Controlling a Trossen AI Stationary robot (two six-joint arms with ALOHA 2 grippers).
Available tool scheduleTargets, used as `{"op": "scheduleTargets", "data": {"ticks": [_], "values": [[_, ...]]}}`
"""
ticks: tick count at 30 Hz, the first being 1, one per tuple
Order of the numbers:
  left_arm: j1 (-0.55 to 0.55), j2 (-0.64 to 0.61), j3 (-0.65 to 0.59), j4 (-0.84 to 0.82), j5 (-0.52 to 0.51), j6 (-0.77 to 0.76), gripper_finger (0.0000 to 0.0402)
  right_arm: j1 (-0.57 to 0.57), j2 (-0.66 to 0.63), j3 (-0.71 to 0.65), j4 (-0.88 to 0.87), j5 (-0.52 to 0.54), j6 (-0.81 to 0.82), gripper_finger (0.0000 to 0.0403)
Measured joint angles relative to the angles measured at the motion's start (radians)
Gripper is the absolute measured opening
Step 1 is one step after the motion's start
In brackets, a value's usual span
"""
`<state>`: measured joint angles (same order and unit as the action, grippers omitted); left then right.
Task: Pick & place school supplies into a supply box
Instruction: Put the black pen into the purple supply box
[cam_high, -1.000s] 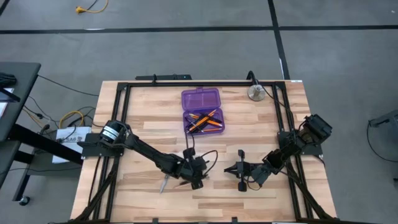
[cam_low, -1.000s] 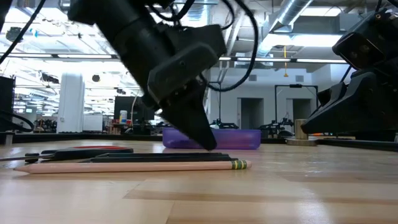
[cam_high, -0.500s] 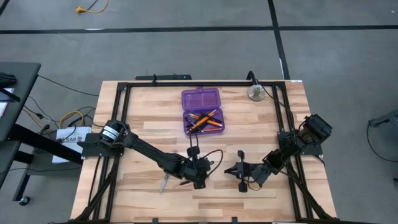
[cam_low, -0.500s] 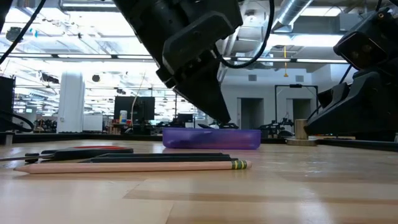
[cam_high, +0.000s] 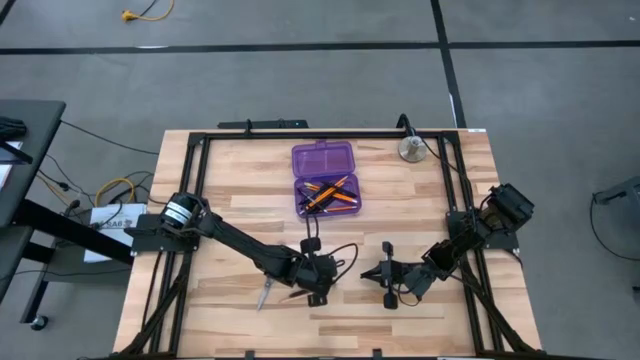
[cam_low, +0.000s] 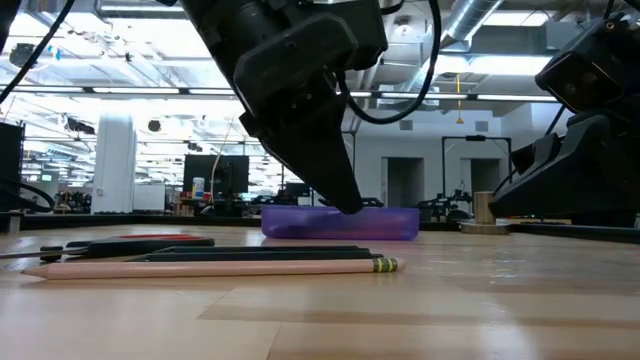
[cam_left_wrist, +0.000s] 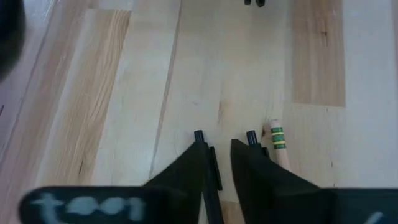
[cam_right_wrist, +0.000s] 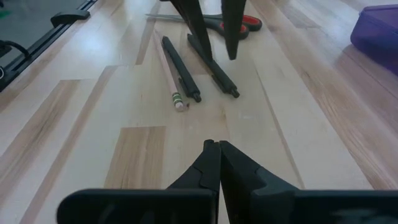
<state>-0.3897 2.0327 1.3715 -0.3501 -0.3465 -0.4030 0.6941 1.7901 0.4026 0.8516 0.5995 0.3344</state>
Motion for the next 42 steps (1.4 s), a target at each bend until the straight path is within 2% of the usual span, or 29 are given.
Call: {"op": "scheduleTargets", "data": {"ticks": [6,11,15,28,36,42], "values": [[0.012,0.0,-0.042,-0.014,-0.005,-0.058,0.0137,0.0,0.0,0.0,-0.001,0.0,0.0,0.0001],[0.024,-0.001,-0.072,0.01,-0.002,-0.083,0.0163,0.0,0.0,0.0,-0.006,0.0,0.0,0.0001],[0.024,-0.002,-0.086,0.021,0.029,-0.09,0.0164,0.0,0.0,0.0,-0.006,0.0,0.0,0.0001],[0.024,-0.002,-0.086,0.046,0.035,-0.086,0.0164,0.0,0.0,0.0,-0.007,0.0,0.0,0.0001],[0.037,0.077,-0.077,0.091,0.083,-0.086,0.0164,0.0,0.0,0.0,-0.012,0.0,0.0,0.0001],[0.042,0.082,-0.078,0.085,0.044,-0.097,0.0149,0.0,0.0,0.0,-0.014,0.001,0.006,0.0001]]}}
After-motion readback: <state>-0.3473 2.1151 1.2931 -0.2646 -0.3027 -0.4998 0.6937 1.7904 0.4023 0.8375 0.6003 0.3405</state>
